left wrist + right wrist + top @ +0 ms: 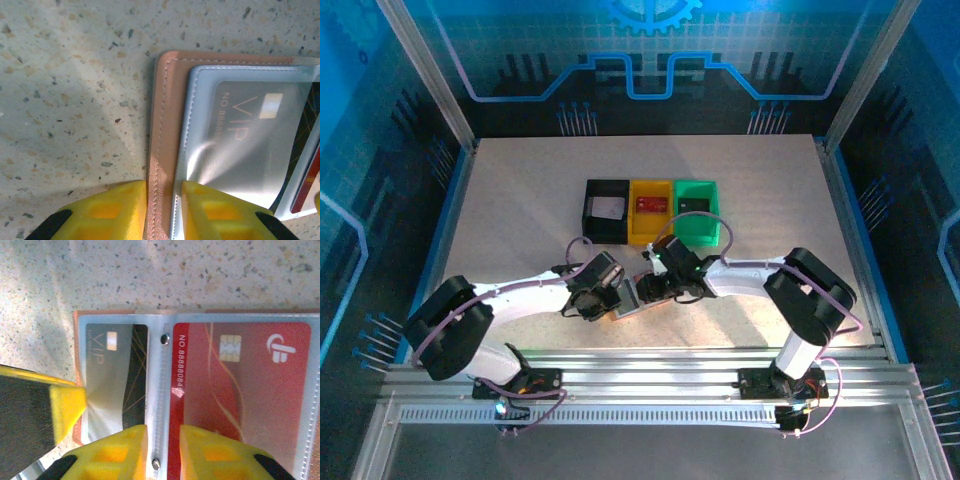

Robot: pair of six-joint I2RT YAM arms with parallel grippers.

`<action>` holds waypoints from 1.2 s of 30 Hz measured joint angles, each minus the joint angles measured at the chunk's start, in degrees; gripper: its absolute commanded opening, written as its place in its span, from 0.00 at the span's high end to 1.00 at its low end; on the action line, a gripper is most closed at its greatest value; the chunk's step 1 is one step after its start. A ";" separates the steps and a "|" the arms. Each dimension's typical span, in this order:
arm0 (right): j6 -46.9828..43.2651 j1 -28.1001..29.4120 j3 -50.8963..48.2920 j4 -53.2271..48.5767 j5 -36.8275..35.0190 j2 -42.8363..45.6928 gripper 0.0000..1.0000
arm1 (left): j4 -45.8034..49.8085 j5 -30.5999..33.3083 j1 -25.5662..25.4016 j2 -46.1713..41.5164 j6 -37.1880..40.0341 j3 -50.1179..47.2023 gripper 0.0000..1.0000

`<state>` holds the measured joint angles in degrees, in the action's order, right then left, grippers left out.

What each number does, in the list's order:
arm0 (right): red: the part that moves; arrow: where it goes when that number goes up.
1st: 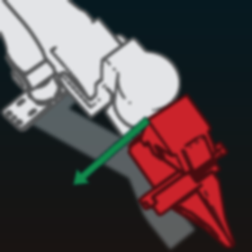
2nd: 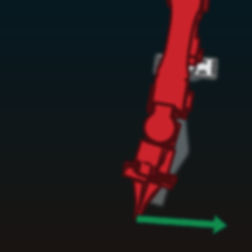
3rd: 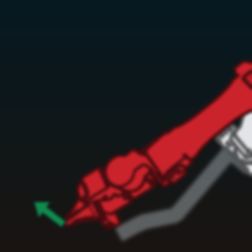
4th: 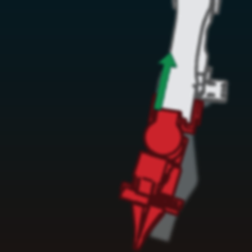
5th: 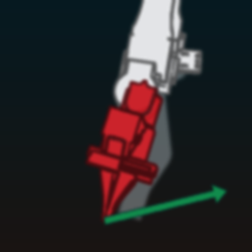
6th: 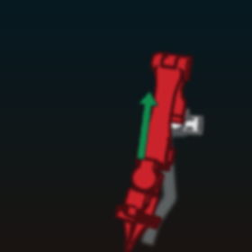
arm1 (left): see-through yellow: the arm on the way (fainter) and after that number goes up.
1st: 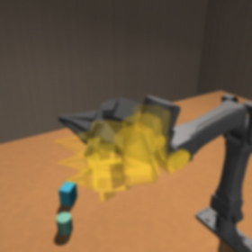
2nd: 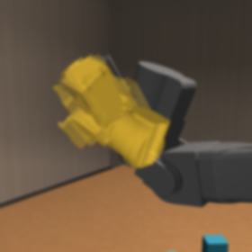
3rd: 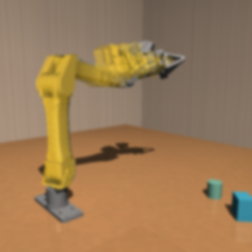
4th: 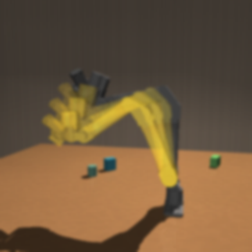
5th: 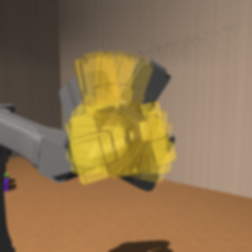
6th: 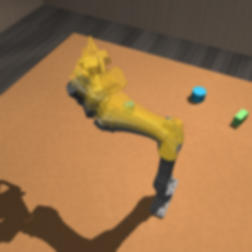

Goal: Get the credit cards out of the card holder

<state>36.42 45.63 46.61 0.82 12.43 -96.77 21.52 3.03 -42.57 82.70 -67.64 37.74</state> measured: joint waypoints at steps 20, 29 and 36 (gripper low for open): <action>-0.02 2.38 1.86 -0.11 0.44 -1.40 0.71 | -0.04 0.02 0.00 -0.13 0.00 -0.09 0.75; -0.02 2.86 2.38 0.13 0.57 -2.95 0.72 | -0.44 0.13 -0.04 -0.26 0.00 -0.35 0.75; 0.00 3.19 2.54 0.33 0.66 -3.39 0.74 | -0.46 0.13 -0.04 -0.26 0.02 -0.42 0.75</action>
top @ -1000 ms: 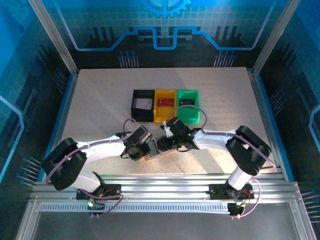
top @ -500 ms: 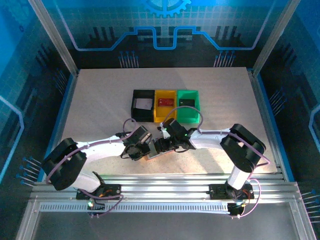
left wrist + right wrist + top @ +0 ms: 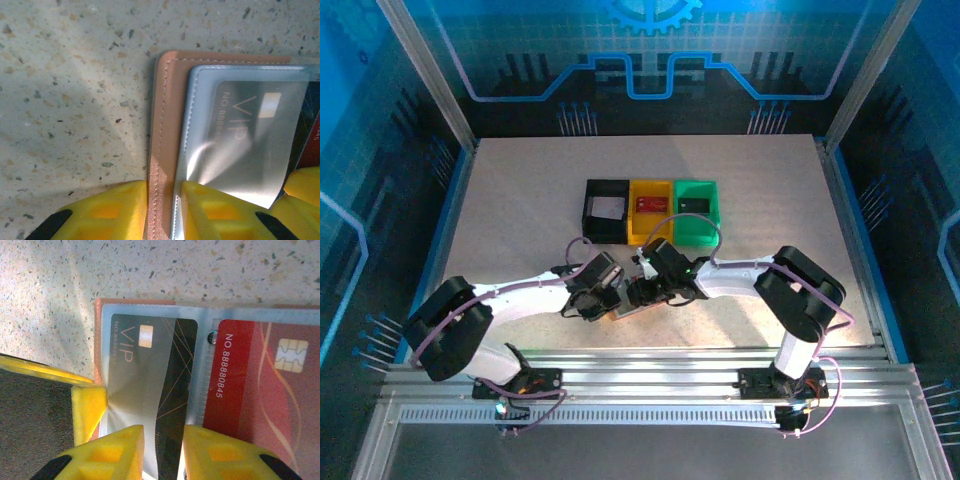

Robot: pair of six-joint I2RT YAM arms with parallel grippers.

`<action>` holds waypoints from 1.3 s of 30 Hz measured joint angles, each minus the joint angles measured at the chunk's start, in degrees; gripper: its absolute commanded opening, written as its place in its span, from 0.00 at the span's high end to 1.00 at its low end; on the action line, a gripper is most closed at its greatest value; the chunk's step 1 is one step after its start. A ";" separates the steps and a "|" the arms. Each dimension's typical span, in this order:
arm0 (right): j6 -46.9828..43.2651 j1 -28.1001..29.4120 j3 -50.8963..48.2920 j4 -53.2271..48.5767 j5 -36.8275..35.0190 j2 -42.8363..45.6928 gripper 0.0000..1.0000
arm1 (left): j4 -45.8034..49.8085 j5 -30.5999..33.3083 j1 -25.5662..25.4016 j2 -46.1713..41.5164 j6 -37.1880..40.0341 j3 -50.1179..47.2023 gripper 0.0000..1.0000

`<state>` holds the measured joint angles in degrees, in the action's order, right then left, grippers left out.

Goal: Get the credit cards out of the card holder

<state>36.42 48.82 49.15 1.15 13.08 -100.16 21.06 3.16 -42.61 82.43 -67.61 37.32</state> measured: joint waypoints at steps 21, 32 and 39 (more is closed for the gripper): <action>0.39 -0.02 -0.07 0.00 -0.90 -0.33 1.00 | 0.02 0.02 0.00 -0.07 -0.02 0.00 0.75; 0.63 -0.39 -0.81 0.92 -0.76 0.07 1.00 | 0.04 0.02 0.00 -0.15 -0.02 0.00 0.75; 0.63 -1.03 -1.53 1.33 -0.15 1.22 1.00 | 0.02 0.02 0.00 -0.22 -0.02 -0.04 0.75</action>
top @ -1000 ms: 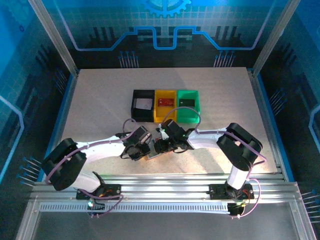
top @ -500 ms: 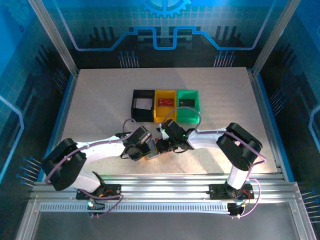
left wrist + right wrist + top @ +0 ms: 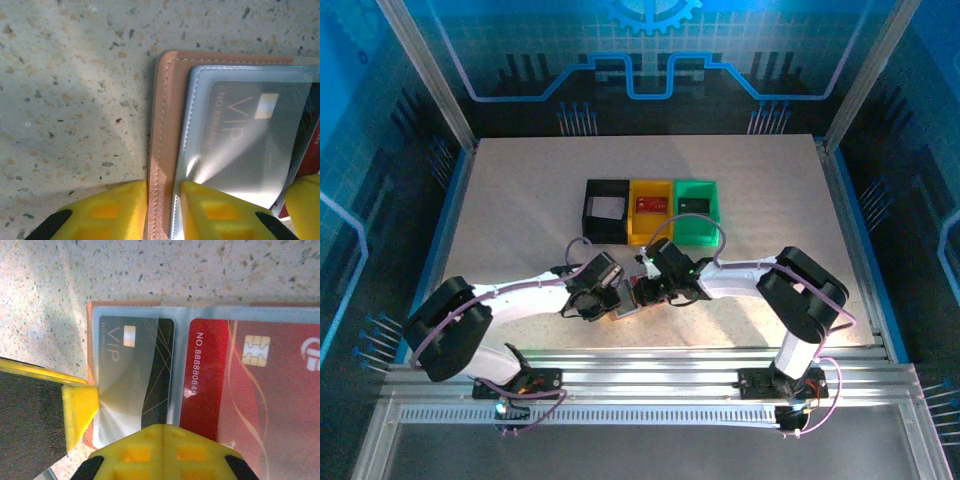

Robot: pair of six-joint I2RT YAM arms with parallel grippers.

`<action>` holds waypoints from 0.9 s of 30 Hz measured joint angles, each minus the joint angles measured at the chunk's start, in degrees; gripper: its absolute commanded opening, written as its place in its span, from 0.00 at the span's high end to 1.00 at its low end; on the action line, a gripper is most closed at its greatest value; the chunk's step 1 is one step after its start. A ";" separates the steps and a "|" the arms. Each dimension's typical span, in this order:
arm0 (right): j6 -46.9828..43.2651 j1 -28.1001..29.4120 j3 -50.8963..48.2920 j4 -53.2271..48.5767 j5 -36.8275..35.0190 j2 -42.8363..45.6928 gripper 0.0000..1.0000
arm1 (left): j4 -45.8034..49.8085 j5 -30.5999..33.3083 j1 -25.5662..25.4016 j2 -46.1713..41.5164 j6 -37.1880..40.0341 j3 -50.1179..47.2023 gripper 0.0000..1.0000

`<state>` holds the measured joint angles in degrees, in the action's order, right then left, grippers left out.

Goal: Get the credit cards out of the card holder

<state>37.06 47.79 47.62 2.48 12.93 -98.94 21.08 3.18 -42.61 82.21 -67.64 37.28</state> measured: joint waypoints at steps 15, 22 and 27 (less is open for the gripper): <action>-0.44 -1.31 0.09 -0.07 2.58 2.10 0.80 | -0.02 0.00 0.00 -0.02 0.00 0.00 0.75; -0.09 1.01 1.55 -0.48 1.51 1.25 0.80 | 0.00 0.00 0.00 -0.02 0.02 0.00 0.75; 0.07 1.03 2.27 -1.75 -0.11 -0.57 0.80 | -0.04 0.00 0.00 -0.07 0.02 -0.09 0.75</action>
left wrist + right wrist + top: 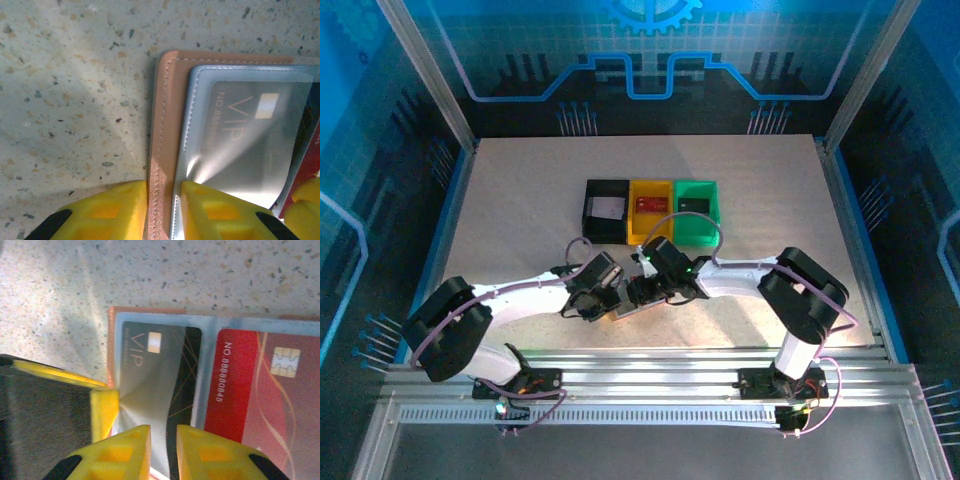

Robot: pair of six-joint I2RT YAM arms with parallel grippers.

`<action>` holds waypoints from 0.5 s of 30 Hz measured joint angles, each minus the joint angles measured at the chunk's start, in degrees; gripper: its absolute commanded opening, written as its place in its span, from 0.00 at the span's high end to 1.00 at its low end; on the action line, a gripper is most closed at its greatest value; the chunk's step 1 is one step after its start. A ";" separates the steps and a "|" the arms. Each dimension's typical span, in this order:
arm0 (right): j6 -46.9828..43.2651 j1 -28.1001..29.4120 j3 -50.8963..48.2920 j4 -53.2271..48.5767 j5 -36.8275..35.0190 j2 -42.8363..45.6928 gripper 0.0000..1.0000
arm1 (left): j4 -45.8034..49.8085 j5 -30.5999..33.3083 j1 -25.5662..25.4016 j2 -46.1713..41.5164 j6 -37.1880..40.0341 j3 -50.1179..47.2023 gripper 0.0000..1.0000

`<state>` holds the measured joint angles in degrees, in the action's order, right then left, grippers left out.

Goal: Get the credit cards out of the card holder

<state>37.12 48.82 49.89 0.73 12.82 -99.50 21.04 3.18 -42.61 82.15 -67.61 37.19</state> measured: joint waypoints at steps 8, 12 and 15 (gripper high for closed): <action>0.74 -1.31 0.39 -0.59 -2.12 -0.87 0.80 | -0.39 0.00 0.00 -0.15 0.00 -0.31 0.75; 1.03 -2.58 -0.04 -0.72 -2.27 -0.87 0.80 | -0.42 0.00 0.00 -0.15 0.00 -0.31 0.75; 1.01 -2.89 -0.07 -0.74 -2.27 -0.87 0.80 | -0.42 0.00 0.00 -0.15 0.00 -0.31 0.75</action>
<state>38.13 45.93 49.82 -0.01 10.55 -100.38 20.62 3.18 -42.61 82.00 -67.61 36.88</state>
